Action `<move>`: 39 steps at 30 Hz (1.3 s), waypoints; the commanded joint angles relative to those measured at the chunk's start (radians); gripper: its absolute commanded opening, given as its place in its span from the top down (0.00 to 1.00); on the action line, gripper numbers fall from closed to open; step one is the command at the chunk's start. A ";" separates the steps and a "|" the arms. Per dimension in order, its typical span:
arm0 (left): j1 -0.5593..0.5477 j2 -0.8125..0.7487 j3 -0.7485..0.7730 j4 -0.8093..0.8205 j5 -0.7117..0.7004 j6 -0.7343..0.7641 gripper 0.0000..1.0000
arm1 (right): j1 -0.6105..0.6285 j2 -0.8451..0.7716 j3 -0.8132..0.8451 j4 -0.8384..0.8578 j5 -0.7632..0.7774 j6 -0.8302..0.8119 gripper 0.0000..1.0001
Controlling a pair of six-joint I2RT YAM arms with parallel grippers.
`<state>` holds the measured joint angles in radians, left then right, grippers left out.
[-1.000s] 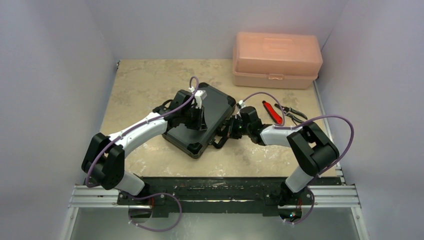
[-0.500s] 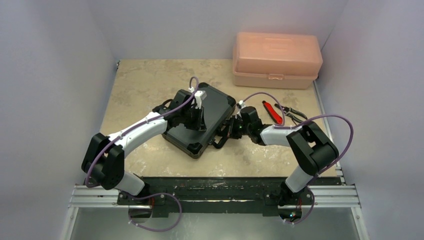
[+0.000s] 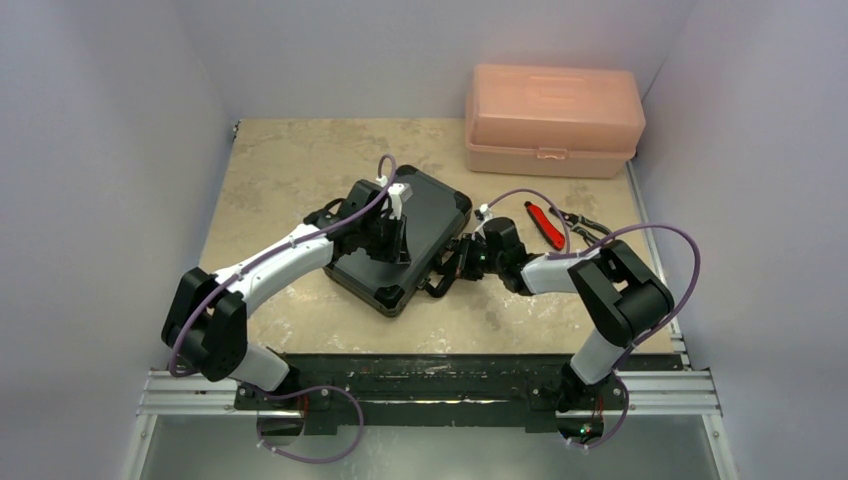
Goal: Pack up texas hold em set
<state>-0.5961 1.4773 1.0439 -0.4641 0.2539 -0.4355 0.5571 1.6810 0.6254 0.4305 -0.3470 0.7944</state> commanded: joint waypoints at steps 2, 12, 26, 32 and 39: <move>-0.008 0.003 -0.022 -0.142 -0.023 0.004 0.83 | 0.020 0.070 -0.003 -0.039 0.107 -0.031 1.00; -0.007 -0.063 -0.020 -0.157 -0.039 -0.001 0.81 | 0.020 -0.056 0.004 -0.131 0.161 -0.084 1.00; -0.008 -0.210 0.022 -0.216 -0.109 0.026 0.50 | 0.020 -0.396 0.106 -0.391 0.297 -0.202 0.50; -0.008 -0.309 0.048 -0.250 -0.174 0.058 0.41 | 0.020 -0.538 0.158 -0.502 0.345 -0.245 0.22; -0.008 -0.476 0.044 -0.238 -0.281 0.117 0.18 | 0.020 -0.693 0.196 -0.546 0.451 -0.300 0.01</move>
<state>-0.6025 1.1000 1.0569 -0.7200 0.0669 -0.3725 0.5770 1.0691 0.7731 -0.0757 0.0143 0.5484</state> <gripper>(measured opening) 0.765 0.985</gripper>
